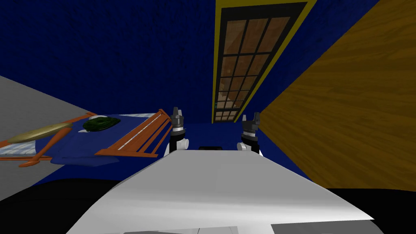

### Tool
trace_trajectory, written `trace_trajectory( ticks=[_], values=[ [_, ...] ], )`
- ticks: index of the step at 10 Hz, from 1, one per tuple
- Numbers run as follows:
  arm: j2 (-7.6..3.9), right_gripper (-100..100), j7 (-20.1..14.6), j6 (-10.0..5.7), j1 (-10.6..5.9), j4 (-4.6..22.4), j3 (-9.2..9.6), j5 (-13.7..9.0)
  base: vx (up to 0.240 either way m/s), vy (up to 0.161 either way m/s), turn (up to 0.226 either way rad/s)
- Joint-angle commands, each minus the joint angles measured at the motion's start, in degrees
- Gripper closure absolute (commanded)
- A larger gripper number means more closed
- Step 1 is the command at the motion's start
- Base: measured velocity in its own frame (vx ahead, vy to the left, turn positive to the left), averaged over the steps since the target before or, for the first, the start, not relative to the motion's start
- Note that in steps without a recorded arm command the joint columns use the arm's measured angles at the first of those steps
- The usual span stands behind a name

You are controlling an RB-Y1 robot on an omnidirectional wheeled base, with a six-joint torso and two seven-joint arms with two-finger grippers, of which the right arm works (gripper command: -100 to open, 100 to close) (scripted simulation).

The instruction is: Pull the door open

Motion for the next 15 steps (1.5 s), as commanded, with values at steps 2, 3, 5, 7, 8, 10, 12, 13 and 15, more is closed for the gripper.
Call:
trace_trajectory(
  ticks=[2, 3, 5, 7, 8, 10, 12, 13, 15],
  values=[
    [-0.42, -100, -2.6, -0.6, -1.0, 3.0, 0.42, -1.7, 0.083, -0.012, 0.11],
    [-0.63, -100, -3.7, -0.83, -1.34, 4.1, 0.54, -2.4, 0.096, -0.01, 0.122],
    [-1.04, -100, -5.9, -1.3, -2.02, 6.4, 0.79, -3.9, 0.078, -0.017, 0.099],
    [-1.42, -100, -8.2, -1.81, -2.75, 8.8, 1.06, -5.5, 0.09, -0.019, 0.115],
    [-1.61, -100, -9.4, -2.07, -3.13, 10.1, 1.19, -6.3, 0.096, -0.007, 0.144],
    [-1.99, -100, -11.8, -2.59, -3.88, 12.6, 1.47, -7.9, 0.104, -0.019, 0.115],
    [-2.34, -100, -14.3, -3.13, -4.66, 15.2, 1.75, -9.6, 0.097, -0.028, 0.142],
    [-2.5, -100, -15.6, -3.41, -5.06, 16.5, 1.9, -10.4, 0.097, -0.027, 0.125],
    [-2.67, -100, -16.8, -3.68, -5.46, 17.9, 2.04, -11.3, 0.06, -0.014, 0.054]
  ],
)
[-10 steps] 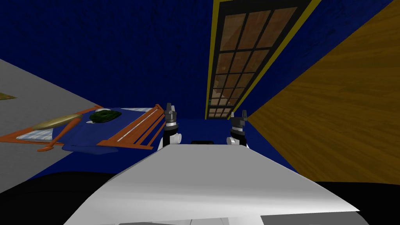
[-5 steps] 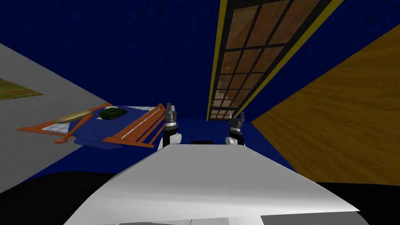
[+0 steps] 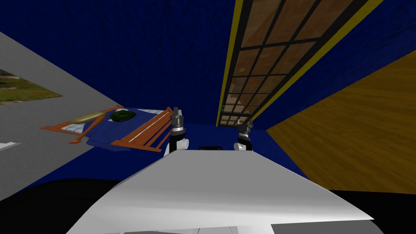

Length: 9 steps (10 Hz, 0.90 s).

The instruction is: Pull the door open

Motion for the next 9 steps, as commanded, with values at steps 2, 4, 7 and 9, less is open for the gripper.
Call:
trace_trajectory(
  ticks=[2, 4, 7, 9],
  values=[
    [-0.34, -100, -3.3, -0.76, -1.09, 3.4, 0.39, -2.1, 0.075, -0.022, 0.131],
    [-0.63, -100, -5.9, -1.33, -1.91, 6.2, 0.69, -3.9, 0.104, -0.039, 0.133],
    [-1.06, -100, -9.8, -2.19, -3.15, 10.3, 1.14, -6.6, 0.091, -0.034, 0.144],
    [-1.31, -100, -12.4, -2.76, -3.97, 13.1, 1.44, -8.3, 0.104, -0.032, 0.14]
  ],
)
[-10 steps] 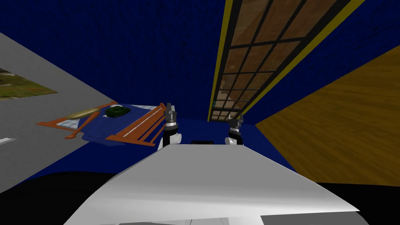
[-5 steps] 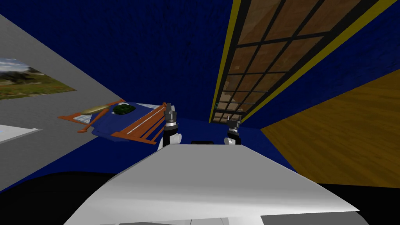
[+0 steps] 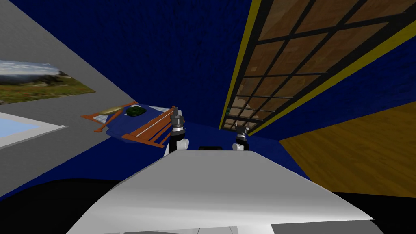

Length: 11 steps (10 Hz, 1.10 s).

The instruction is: Pull the door open

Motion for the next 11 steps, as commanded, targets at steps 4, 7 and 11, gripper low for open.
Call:
trace_trajectory(
  ticks=[4, 7, 11],
  values=[
    [-0.44, -100, -6.1, -1.52, -1.66, 6.3, 0.83, -4.0, 0.086, -0.041, 0.128],
    [-0.75, -100, -10.0, -2.35, -2.85, 10.3, 1.26, -6.6, 0.087, -0.044, 0.131],
    [-1.11, -100, -14.8, -3.4, -4.37, 15.3, 1.81, -9.8, 0.087, -0.053, 0.117]
  ],
)
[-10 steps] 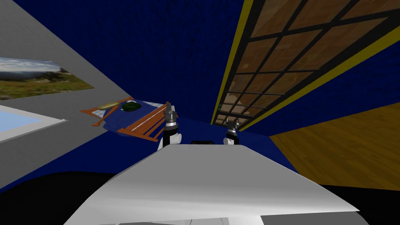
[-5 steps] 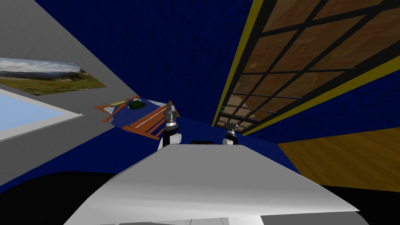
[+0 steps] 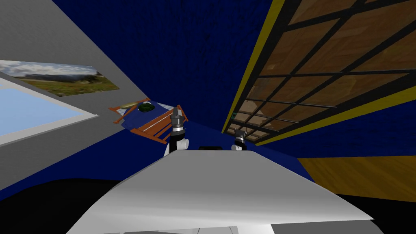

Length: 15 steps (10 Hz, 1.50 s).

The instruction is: Pull the door open

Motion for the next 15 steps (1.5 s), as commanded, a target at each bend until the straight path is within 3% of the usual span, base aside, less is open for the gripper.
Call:
trace_trajectory(
  ticks=[1, 3, 15],
  values=[
    [-0.01, -100, -1.9, -0.2, -0.6, 1.7, 0.18, -1.4, 0.082, -0.045, 0.129],
    [-0.09, -100, -3.0, -0.45, -0.96, 2.9, 0.31, -2.1, 0.061, -0.041, 0.085],
    [-0.83, -100, -15.8, -3.23, -4.98, 16.3, 1.77, -10.8, 0.073, -0.055, 0.106]
  ],
)
